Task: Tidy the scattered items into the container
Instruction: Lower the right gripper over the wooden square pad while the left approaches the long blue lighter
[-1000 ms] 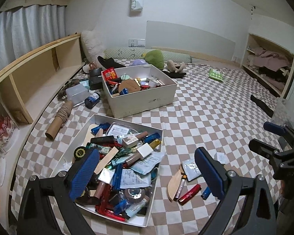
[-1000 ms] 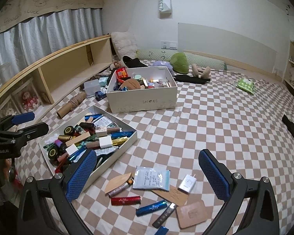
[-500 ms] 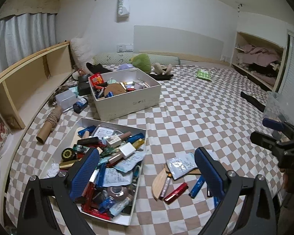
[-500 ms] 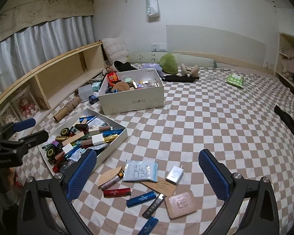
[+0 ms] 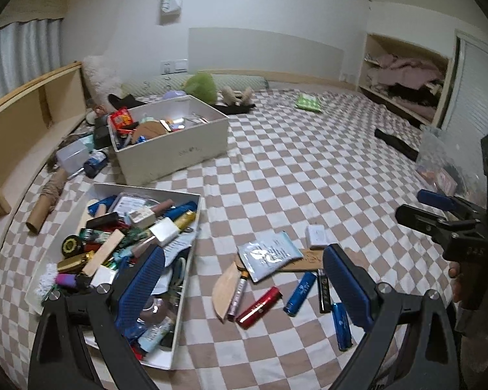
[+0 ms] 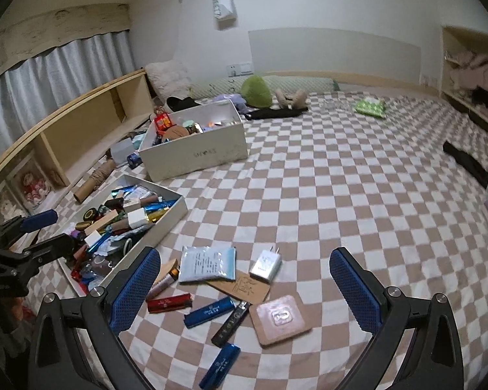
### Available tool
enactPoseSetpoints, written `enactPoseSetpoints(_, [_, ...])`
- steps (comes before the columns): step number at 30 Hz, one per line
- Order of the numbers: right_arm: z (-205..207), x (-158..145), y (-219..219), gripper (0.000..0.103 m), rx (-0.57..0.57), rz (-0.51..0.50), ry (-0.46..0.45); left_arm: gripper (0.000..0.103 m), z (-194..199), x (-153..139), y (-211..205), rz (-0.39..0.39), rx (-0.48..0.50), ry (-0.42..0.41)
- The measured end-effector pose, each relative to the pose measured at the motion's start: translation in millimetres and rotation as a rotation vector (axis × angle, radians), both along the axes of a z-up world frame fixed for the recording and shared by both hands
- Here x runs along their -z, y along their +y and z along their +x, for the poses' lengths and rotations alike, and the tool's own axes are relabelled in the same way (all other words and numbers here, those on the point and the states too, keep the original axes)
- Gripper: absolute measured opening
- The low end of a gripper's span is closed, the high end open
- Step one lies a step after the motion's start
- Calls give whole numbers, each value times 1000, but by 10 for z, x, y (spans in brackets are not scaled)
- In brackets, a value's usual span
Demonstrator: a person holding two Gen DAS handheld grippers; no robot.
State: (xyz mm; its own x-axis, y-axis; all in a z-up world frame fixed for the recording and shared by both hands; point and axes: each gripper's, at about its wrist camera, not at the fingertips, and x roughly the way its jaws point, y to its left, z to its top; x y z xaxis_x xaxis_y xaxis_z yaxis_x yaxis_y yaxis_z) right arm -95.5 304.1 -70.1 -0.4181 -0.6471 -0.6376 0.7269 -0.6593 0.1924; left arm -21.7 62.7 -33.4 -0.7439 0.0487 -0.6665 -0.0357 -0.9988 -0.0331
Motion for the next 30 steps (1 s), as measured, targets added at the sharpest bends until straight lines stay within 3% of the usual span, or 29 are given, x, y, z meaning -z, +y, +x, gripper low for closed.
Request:
enactPoseSetpoints(16, [48, 596, -22, 103, -38, 213, -73, 98, 14, 564, 318, 13, 107, -99])
enactPoseSetpoints(27, [6, 1004, -127, 103, -69, 308, 21, 98, -16, 924, 580, -10, 196, -179])
enactPoseSetpoints(30, [-56, 1142, -141, 103, -82, 353, 3, 98, -30, 1030, 673, -13, 227, -207])
